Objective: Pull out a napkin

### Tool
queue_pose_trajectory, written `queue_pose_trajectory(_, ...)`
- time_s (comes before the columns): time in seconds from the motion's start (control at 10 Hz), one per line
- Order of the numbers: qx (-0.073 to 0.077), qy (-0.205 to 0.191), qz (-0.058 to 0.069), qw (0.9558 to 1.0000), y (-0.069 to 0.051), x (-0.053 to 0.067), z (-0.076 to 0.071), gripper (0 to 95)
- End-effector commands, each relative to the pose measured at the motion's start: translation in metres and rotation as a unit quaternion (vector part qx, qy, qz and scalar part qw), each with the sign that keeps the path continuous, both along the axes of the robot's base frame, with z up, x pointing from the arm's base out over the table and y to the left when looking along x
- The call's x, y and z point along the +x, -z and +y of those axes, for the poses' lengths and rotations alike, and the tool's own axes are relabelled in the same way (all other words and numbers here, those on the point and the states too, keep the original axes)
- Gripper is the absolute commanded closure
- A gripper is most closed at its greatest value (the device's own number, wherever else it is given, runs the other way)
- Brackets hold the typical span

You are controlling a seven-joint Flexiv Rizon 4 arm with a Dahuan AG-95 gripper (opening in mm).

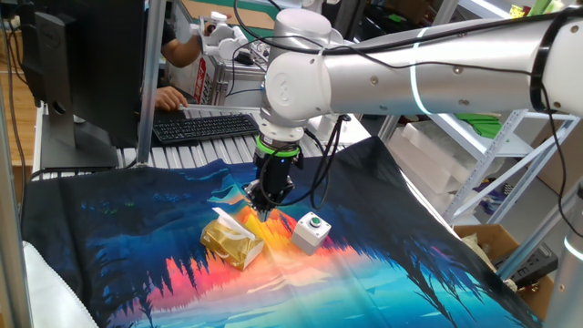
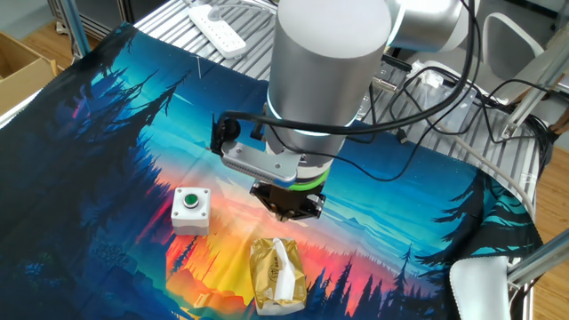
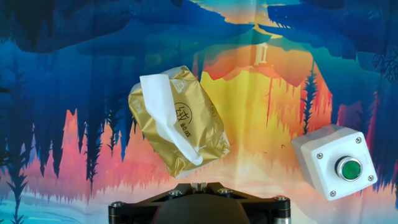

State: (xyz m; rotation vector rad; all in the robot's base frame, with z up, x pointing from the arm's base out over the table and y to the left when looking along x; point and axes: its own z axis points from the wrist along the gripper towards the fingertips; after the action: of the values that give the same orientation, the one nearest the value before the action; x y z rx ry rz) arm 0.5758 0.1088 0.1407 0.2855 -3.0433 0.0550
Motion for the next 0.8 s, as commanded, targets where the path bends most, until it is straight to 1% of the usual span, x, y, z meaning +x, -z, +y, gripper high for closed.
queue_pose_trajectory(0.1, 0.0, 0.001, 0.001, 1.0, -0.0004, 0.0003, 0.0002, 95.0)
queue_pose_trajectory(0.3, -0.001, 0.0, 0.001, 1.0, -0.0004, 0.0003, 0.0002, 95.0)
queue_pose_trajectory(0.4, -0.004, -0.004, 0.005, 1.0, -0.0004, 0.0003, 0.0002, 95.0)
queue_pose_trajectory(0.6, -0.005, -0.004, 0.006, 1.0, -0.0004, 0.0003, 0.0002, 95.0)
queue_pose_trajectory(0.8, -0.003, -0.011, 0.001, 0.9999, -0.0004, 0.0003, 0.0002, 95.0)
